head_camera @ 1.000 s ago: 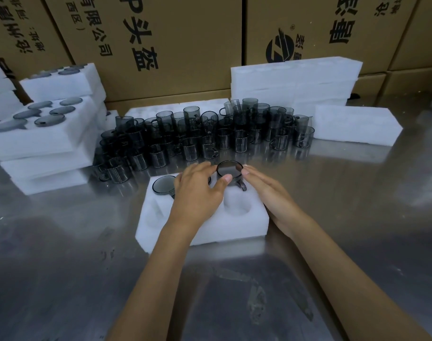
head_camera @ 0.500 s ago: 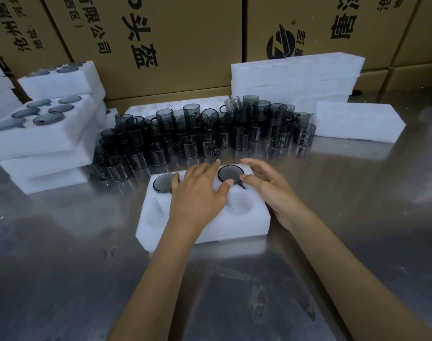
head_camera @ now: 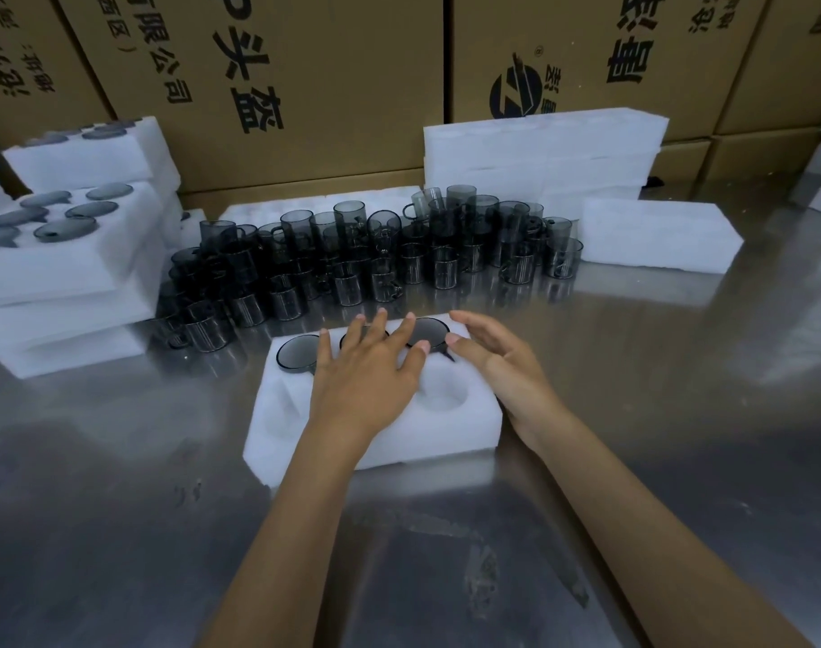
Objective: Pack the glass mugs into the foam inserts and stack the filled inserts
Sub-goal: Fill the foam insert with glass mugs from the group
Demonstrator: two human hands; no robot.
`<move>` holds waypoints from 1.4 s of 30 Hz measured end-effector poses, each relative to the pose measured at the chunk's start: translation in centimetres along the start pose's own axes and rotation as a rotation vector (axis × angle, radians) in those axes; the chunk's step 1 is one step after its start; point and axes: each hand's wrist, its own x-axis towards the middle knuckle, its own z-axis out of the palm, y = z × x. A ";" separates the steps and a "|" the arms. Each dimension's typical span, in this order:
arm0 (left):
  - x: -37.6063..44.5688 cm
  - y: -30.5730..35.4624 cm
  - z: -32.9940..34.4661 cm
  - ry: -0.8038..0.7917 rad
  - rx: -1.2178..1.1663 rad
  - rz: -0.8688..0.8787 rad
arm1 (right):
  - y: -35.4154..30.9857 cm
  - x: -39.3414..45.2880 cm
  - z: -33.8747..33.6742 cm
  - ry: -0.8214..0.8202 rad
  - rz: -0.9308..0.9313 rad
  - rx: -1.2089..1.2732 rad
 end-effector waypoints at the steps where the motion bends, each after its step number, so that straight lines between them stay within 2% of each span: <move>1: 0.0 0.0 0.0 -0.004 0.003 0.001 | 0.1 0.0 -0.1 0.005 0.003 0.001; 5: -0.3 0.1 -0.2 -0.018 0.020 -0.030 | 0.3 0.3 -0.2 0.058 -0.002 0.010; 9: -0.7 0.5 -0.3 -0.011 -0.014 -0.093 | 0.7 1.2 -0.8 0.183 0.005 -0.009; 13: -0.9 1.1 -0.2 0.047 -0.017 -0.144 | 1.0 3.3 -2.1 0.355 -0.115 -0.194; 16: -1.0 1.1 -0.4 0.101 -0.026 -0.121 | 0.8 5.4 -3.6 0.446 -0.140 -0.426; 18: -0.8 0.2 -0.9 0.137 -0.051 -0.045 | 0.7 6.9 -4.8 0.449 -0.138 -0.587; 22: -0.3 -2.7 -2.0 0.140 -0.341 0.064 | 0.7 9.2 -7.0 0.371 -0.153 -0.823; 27: -0.1 -2.7 -1.3 0.187 -0.389 0.111 | 1.1 11.6 -7.9 0.332 -0.143 -1.059; 29: 0.1 -2.2 -0.9 0.209 -0.408 0.118 | 1.1 12.4 -7.8 0.379 -0.185 -1.132; 32: 0.3 -1.6 -0.5 0.237 -0.396 0.110 | 0.8 13.3 -7.8 0.536 -0.371 -1.254; 35: 0.5 -1.5 -0.4 0.258 -0.394 0.081 | 0.3 14.2 -7.6 0.565 -0.479 -1.319; 38: 1.0 -1.5 -0.3 0.291 -0.371 0.029 | -1.5 16.6 -7.2 0.519 -0.454 -1.323; 42: 1.2 -1.4 -0.3 0.296 -0.333 0.009 | -4.8 19.9 -6.8 0.309 -0.233 -1.412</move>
